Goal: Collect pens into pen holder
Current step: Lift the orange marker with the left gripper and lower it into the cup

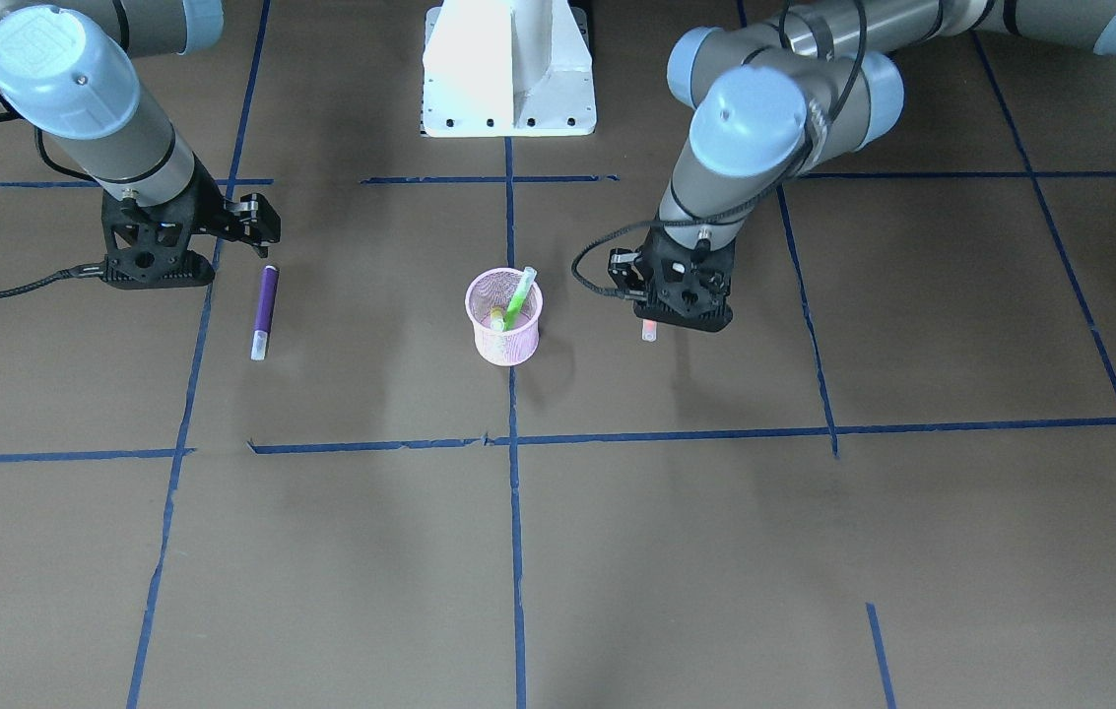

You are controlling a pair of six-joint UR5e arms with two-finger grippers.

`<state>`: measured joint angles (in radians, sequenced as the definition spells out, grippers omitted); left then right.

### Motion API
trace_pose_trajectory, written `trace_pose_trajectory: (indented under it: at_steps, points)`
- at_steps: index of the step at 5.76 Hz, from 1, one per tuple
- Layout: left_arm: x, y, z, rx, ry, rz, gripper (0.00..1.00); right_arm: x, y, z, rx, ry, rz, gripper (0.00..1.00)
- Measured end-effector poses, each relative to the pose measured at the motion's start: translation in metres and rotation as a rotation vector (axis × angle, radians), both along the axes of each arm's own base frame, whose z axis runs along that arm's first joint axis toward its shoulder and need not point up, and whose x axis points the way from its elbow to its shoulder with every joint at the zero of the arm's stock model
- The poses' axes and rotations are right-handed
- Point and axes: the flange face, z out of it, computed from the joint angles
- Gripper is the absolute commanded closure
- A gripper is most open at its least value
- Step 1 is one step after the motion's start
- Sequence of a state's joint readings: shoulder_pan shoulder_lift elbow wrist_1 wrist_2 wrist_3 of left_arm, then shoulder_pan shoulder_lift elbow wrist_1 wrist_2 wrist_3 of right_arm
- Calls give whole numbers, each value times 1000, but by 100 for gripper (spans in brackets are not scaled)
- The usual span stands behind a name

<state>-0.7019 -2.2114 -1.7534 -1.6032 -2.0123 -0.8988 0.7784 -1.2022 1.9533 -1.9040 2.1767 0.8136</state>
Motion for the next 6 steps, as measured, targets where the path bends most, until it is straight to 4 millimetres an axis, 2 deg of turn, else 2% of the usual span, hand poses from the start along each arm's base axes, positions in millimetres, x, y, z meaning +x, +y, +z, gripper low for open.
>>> trace_pose_trajectory:
  at_steps: [2, 3, 4, 5, 6]
  points:
    - [-26, 8, -49, 91, 163, -169, 100, -13, -8, 11, -17, 19, -7, 9]
    - [-27, 13, -64, 127, 250, -255, 100, -17, -12, 12, -21, 24, -8, 9]
    - [-11, 28, -72, 190, 317, -333, 99, -21, -14, 16, -22, 28, -12, 9]
    - [18, 54, -74, 273, 384, -415, 98, -25, -18, 22, -19, 27, -18, 9]
    - [44, 75, -69, 323, 419, -479, 96, -29, -22, 28, -13, 19, -20, 8]
